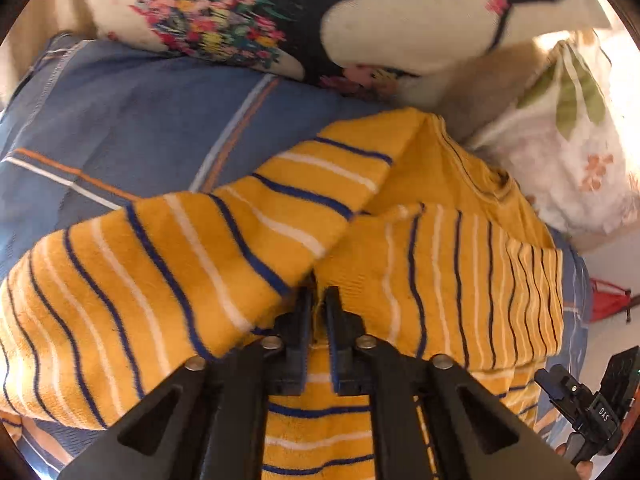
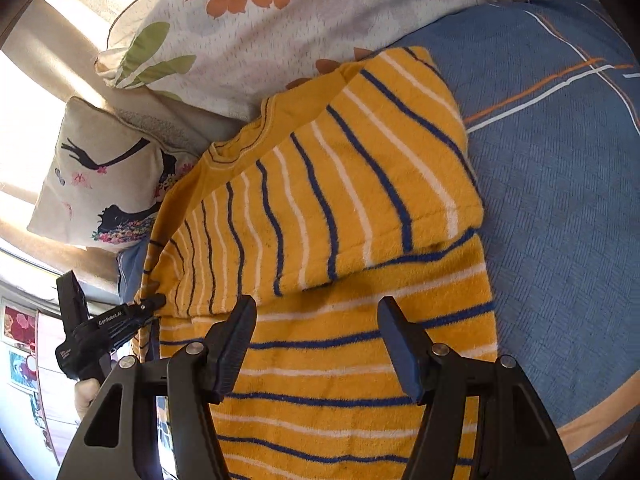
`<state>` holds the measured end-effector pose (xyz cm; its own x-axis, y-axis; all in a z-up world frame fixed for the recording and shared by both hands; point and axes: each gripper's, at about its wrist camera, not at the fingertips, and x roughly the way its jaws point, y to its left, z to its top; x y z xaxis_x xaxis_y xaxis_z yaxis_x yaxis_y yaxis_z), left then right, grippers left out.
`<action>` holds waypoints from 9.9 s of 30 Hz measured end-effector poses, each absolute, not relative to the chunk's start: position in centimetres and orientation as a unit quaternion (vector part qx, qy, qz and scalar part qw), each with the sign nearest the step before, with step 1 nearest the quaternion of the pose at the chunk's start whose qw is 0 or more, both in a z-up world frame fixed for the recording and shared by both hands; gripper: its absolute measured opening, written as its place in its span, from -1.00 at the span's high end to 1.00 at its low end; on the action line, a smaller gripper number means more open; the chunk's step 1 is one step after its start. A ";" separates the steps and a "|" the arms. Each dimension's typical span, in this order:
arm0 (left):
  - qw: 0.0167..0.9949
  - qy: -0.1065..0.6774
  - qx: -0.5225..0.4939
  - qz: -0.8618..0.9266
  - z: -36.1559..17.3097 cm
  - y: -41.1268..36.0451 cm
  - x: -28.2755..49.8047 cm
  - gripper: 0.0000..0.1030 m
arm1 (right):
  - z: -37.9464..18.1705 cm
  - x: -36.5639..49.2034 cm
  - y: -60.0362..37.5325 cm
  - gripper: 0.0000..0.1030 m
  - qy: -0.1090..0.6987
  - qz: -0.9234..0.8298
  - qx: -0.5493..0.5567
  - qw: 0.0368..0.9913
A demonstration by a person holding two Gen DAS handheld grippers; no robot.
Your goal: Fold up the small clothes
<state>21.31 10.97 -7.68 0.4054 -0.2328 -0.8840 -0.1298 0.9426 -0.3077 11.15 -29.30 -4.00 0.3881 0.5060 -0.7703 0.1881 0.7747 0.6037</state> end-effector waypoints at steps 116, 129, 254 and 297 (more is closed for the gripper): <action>0.793 0.542 -0.266 -0.081 -7.0 10.3 17.7 -0.17 | 2.7 16.2 -27.5 0.18 0.584 0.193 0.071 0.785; 0.785 0.497 -0.359 -0.088 -7.9 11.1 20.7 0.81 | -3.7 29.8 -9.9 -0.06 0.610 0.318 0.144 0.711; 0.803 0.517 -0.284 -0.083 -6.7 15.4 15.8 0.13 | 1.5 20.1 -6.3 0.11 0.528 0.193 -0.136 0.816; 0.796 0.560 -0.228 0.013 -9.2 11.6 0.1 -0.16 | -1.4 6.9 -34.2 -0.03 0.588 0.135 0.165 0.780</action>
